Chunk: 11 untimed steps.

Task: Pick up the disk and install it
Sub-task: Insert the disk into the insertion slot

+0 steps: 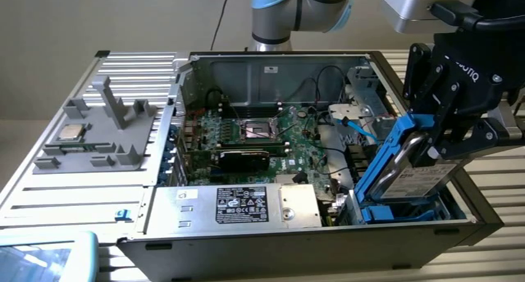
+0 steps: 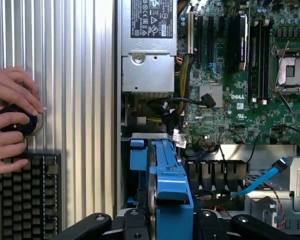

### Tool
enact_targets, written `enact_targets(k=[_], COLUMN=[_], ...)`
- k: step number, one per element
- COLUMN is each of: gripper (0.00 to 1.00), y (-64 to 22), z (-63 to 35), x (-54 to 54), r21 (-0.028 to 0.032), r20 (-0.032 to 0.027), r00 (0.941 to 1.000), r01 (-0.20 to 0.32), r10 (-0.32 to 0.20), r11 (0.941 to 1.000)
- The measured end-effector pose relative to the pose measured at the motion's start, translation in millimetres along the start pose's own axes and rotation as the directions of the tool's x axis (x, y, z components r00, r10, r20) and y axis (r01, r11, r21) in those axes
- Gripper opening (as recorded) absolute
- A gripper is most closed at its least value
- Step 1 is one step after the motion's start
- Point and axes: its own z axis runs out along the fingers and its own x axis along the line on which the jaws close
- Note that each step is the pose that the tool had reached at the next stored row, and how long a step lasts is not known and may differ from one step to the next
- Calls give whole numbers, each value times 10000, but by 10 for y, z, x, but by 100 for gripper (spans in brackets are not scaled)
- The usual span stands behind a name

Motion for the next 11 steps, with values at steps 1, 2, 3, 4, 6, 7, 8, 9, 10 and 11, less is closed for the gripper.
enact_targets(k=[1,2,3,4,6,7,8,9,10,11], gripper=[38,38,38,38,38,38,38,38,38,38], y=[0,0,0,0,-1,-1,0,0,0,0], z=[0,0,0,0,1,1,1,1,1,1], x=[0,0,0,0,0,0,0,-1,-1,-1], r21=[0,0,0,4,28,35,45,56,65,67], r20=[1,1,1,0,3,5,7,9,9,9], r00=[10000,10000,10000,10000,10000,10000,10000,10000,10000,10000], r01=[1,0,0,0,1,1,0,0,1,1], r10=[-1,0,0,0,-1,-1,0,0,-1,-1], r11=[10000,10000,10000,10000,10000,10000,10000,10000,10000,10000])
